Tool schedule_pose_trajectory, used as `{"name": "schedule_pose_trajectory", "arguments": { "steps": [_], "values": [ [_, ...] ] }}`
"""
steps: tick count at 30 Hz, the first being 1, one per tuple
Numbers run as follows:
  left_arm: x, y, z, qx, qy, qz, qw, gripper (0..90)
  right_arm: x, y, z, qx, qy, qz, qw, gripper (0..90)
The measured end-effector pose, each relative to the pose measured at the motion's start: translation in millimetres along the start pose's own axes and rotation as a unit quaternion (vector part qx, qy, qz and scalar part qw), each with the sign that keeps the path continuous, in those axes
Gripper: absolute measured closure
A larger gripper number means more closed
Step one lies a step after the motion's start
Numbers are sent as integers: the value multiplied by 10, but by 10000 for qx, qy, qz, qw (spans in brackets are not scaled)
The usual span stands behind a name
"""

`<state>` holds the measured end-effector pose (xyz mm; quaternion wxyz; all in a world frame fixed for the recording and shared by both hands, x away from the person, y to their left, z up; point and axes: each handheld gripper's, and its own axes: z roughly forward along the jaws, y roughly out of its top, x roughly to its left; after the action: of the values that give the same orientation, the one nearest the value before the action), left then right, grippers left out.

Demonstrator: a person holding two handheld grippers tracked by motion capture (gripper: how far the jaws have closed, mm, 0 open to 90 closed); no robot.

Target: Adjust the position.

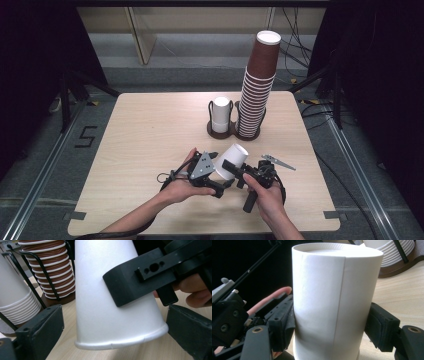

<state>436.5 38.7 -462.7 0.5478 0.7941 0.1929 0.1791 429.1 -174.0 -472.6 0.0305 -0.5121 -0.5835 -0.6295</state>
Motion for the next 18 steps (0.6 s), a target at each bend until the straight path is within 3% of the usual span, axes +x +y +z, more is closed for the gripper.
{"name": "schedule_pose_trajectory", "arguments": {
  "steps": [4, 5, 6, 15, 18],
  "values": [
    [-22, -3, 31, 24, -59, 1, 10000, 37, 11, -1, 4, 4, 11, -16, 10000, 312],
    [-25, -3, 37, 36, -71, -5, 10000, 39, 40, -8, 4, 50, 15, 194, 9998, 312],
    [-32, -3, 47, 26, -80, -55, 9999, 42, 14, -8, 13, 0, 9, -26, 10000, 311],
    [-33, -1, 58, 59, 1, -99, 9999, 142, 27, -15, 11, 16, 14, -37, 10000, 303],
    [-35, -6, 46, 59, 26, -107, 9999, 170, 59, -20, 12, 74, 18, 124, 9999, 270]
  ]
}}
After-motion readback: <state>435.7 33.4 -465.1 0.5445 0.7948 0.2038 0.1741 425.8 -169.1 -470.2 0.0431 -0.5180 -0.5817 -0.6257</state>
